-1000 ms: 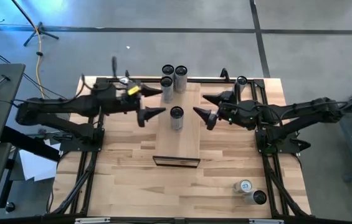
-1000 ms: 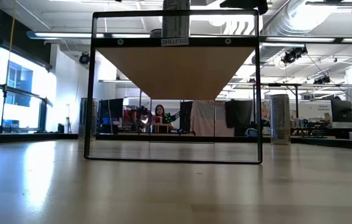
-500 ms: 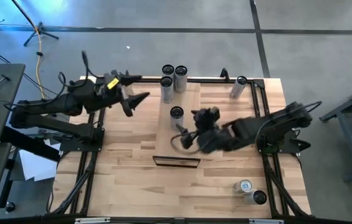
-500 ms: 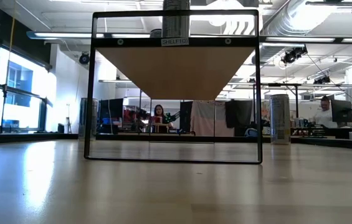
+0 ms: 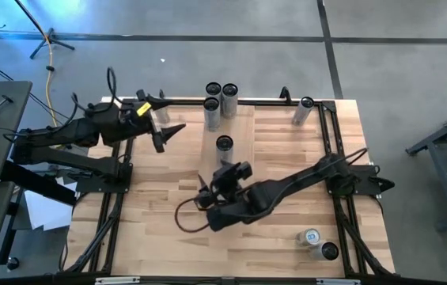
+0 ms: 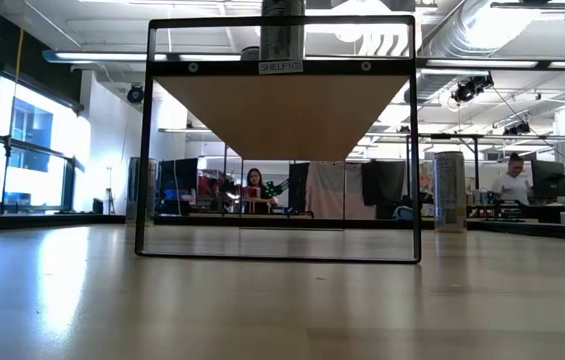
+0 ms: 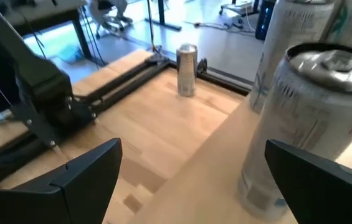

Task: Place canned beverage on shelf
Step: Put the white blue soda can on the shelf aligned with the white blue soda can

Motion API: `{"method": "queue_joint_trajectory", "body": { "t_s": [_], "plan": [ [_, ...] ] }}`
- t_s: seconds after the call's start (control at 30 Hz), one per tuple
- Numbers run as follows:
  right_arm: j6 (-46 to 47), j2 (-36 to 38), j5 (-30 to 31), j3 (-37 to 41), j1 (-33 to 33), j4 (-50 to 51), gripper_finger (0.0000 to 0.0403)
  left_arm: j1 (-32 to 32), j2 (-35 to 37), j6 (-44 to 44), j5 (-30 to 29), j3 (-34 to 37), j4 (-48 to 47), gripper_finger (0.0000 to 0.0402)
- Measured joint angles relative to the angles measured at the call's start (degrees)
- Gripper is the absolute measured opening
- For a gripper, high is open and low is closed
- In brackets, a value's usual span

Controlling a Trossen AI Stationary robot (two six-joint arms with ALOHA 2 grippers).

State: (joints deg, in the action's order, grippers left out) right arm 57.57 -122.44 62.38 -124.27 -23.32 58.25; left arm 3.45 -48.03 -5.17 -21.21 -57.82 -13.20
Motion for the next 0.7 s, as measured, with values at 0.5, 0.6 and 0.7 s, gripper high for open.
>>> {"method": "queue_joint_trajectory", "body": {
  "t_s": [0.5,0.6,0.7],
  "plan": [
    [33.91,-1.63,1.43,-3.12,-3.36,29.06,0.0381,0.01,-0.02,5.0,0.0,0.0,-2.31,0.0356],
    [33.95,-1.61,3.17,-1.84,-2.97,26.93,0.0381,0.01,-0.02,6.0,0.01,0.0,-2.31,0.0356],
    [33.93,-1.61,4.57,-0.74,-2.17,24.06,0.0381,0.01,-0.04,6.01,0.02,0.0,-2.33,0.0356]
  ]
}}
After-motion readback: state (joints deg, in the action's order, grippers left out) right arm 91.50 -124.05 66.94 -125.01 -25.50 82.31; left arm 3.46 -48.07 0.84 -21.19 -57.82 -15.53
